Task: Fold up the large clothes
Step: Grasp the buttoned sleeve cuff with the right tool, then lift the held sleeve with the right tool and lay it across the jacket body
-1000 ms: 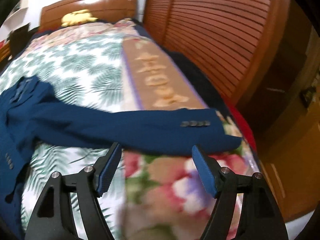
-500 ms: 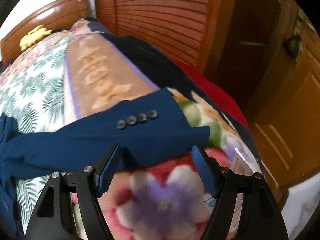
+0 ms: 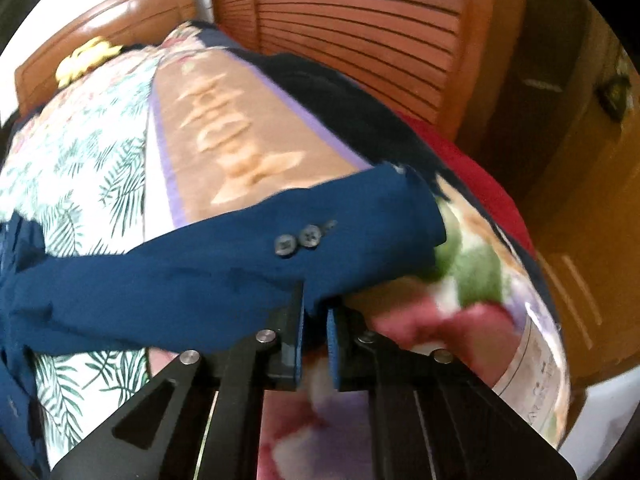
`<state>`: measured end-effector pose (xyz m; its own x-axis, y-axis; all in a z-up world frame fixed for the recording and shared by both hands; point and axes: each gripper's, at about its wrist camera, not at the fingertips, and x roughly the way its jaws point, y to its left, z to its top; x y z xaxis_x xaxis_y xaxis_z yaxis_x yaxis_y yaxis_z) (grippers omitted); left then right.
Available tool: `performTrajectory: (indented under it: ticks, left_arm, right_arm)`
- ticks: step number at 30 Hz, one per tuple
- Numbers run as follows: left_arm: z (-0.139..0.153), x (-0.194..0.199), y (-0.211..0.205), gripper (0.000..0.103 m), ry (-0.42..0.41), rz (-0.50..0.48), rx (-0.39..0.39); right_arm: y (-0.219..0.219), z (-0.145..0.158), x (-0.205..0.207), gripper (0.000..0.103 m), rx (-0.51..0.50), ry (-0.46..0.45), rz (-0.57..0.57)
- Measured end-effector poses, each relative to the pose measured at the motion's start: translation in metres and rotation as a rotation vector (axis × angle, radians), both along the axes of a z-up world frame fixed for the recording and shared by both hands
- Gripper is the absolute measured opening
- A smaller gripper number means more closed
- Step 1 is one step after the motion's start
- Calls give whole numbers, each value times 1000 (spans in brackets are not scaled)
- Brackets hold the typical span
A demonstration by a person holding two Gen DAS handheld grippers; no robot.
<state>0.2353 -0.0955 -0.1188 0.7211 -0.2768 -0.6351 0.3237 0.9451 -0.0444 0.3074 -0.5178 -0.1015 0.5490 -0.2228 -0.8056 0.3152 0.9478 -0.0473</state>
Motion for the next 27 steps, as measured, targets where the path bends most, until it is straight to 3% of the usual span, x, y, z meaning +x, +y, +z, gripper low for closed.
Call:
performTrajectory:
  ticks: [10,20,27]
  left_arm:
    - [9,-7,8,43,-8,-10,-25]
    - [24,-25,28,43,-31,-7,-16]
    - [36,-38,51,43,-47,7,-15]
  right_arm:
    - [65,56,-11,3,-15,-118,182]
    - [165,129,-23,2,-109,-239,370]
    - [239,161,-30,2,-149,-294,495]
